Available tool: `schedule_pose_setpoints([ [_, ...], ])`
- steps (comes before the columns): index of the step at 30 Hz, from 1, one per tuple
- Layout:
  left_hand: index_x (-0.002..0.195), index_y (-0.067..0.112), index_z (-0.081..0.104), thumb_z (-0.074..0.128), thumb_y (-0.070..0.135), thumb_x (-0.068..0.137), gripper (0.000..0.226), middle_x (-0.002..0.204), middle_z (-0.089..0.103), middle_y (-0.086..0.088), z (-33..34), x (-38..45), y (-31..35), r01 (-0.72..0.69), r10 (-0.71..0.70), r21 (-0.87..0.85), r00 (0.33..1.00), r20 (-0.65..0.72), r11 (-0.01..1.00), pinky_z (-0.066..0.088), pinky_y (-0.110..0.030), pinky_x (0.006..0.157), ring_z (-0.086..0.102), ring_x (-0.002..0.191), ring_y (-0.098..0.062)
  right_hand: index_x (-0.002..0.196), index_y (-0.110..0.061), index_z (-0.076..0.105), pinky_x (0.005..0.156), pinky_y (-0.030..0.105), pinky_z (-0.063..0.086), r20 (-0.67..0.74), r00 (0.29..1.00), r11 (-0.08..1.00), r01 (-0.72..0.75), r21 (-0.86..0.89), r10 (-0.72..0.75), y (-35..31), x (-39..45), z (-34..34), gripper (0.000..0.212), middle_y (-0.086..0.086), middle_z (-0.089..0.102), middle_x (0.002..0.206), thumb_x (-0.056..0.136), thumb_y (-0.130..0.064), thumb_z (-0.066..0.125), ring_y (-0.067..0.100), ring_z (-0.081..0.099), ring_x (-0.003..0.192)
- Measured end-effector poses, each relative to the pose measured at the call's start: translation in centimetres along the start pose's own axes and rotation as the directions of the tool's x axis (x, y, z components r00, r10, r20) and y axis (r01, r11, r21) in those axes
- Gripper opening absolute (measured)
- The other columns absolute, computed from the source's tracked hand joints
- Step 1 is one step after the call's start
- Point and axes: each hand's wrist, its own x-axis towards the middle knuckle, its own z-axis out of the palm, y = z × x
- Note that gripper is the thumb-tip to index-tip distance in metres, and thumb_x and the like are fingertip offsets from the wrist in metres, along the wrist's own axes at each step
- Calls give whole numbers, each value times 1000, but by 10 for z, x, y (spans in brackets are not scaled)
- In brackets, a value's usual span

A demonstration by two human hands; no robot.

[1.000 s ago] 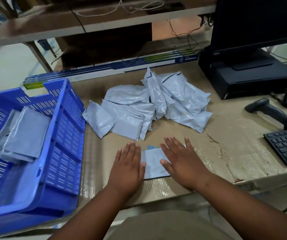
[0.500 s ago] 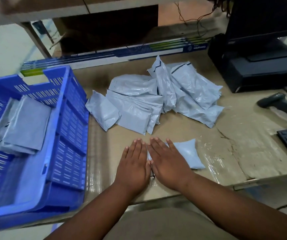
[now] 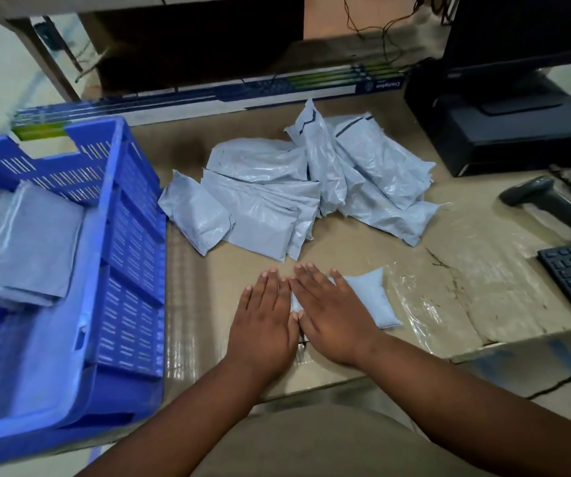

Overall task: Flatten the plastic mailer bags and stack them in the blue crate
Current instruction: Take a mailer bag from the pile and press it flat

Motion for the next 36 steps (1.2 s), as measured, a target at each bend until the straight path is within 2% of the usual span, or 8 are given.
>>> schedule_pose_setpoints([
  [6,158,6,43,31,43,100,70,167,36,-17,-14,5,5,-12,9,86,1000,28,996,27,-55,125,29,157,-33,167,-18,23,131,49,1,21,1000,1000,3,20,-4,1,-3,-12,68,3,13,176,105,-46,18,19,6,163],
  [10,158,5,41,38,39,98,69,165,37,-18,-24,18,23,-103,104,78,995,-4,992,29,-53,125,31,156,-34,159,-15,40,129,55,14,-65,997,994,-53,-98,47,16,-15,-28,62,8,33,169,104,-40,25,25,25,159],
  [12,158,4,40,38,38,97,70,165,37,-19,-18,24,36,-160,159,70,987,10,985,28,-54,125,31,155,-35,157,-15,44,128,57,16,-62,995,984,-86,-158,77,29,-23,-29,61,9,36,168,104,-41,28,26,26,158],
  [15,158,1,39,37,36,100,67,165,35,-21,-5,29,50,-199,197,71,979,45,977,24,-54,127,30,155,-37,159,-15,42,129,58,12,-18,994,975,-110,-193,109,46,-32,-21,63,8,34,169,106,-47,26,25,23,160],
  [24,162,3,30,29,40,108,66,170,26,-21,1,27,56,-174,173,107,985,21,979,17,-51,128,23,158,-34,164,-15,30,129,53,19,-58,992,992,-117,-35,115,57,-35,-2,64,6,23,173,109,-49,24,26,15,161],
  [30,164,7,27,31,41,107,66,172,24,-17,1,27,54,-176,174,100,984,24,979,18,-50,128,20,160,-31,164,-21,30,126,60,19,-19,990,989,-140,-53,139,58,-32,2,65,4,17,175,107,-52,22,31,14,161],
  [36,165,8,27,29,42,107,67,172,22,-15,1,29,56,-164,159,115,986,50,980,17,-49,129,18,161,-29,165,-26,26,126,63,13,6,990,989,-137,-52,137,57,-32,-5,66,3,13,176,106,-55,17,33,11,162],
])
